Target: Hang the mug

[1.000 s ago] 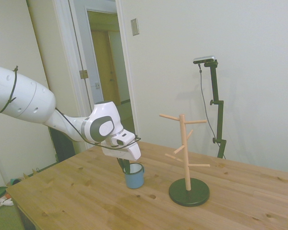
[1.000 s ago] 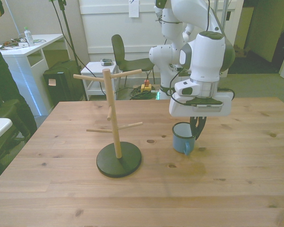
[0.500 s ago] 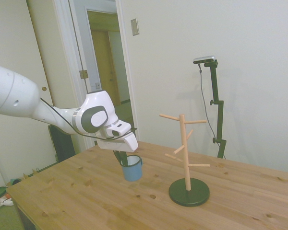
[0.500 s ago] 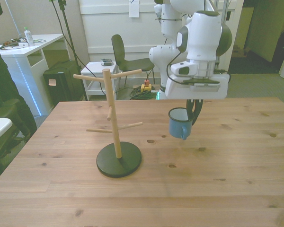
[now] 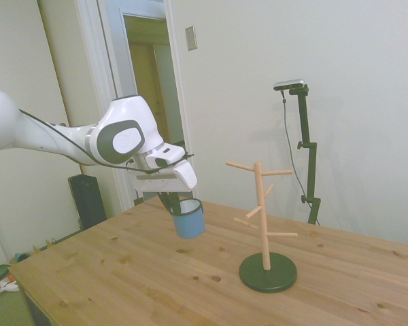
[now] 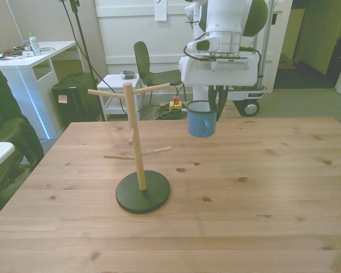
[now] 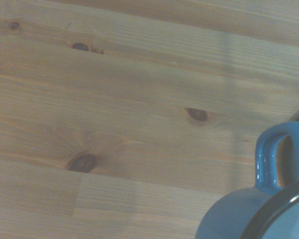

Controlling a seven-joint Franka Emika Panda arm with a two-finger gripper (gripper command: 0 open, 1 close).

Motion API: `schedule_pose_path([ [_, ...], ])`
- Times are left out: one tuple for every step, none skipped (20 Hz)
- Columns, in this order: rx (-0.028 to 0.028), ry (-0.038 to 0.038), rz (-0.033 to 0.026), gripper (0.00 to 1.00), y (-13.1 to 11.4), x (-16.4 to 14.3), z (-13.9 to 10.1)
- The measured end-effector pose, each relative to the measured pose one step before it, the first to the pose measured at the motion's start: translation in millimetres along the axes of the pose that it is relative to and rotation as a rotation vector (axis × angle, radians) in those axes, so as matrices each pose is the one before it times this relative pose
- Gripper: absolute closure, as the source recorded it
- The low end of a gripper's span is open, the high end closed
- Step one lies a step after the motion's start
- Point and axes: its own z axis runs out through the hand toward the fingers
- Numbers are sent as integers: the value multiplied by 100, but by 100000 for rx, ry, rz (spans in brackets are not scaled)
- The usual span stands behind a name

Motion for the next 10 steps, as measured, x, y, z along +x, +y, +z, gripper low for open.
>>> schedule_pose_path([
  [873, -326, 256, 100, 531, 251, -777],
  [864, -382, 107, 100, 532, 272, -757],
  [294, -66, -49, 100, 581, 357, -748],
  [-65, -218, -243, 100, 617, 338, -671],
  [-144, -18, -380, 100, 584, 363, -605],
  [-216, 58, -289, 100, 538, 379, -577],
  [-121, 217, -454, 100, 508, 437, -564],
  [-74, 339, -148, 100, 456, 452, -588],
  [-13, 466, -254, 100, 438, 460, -633],
  [-34, 346, -392, 100, 414, 459, -711],
])
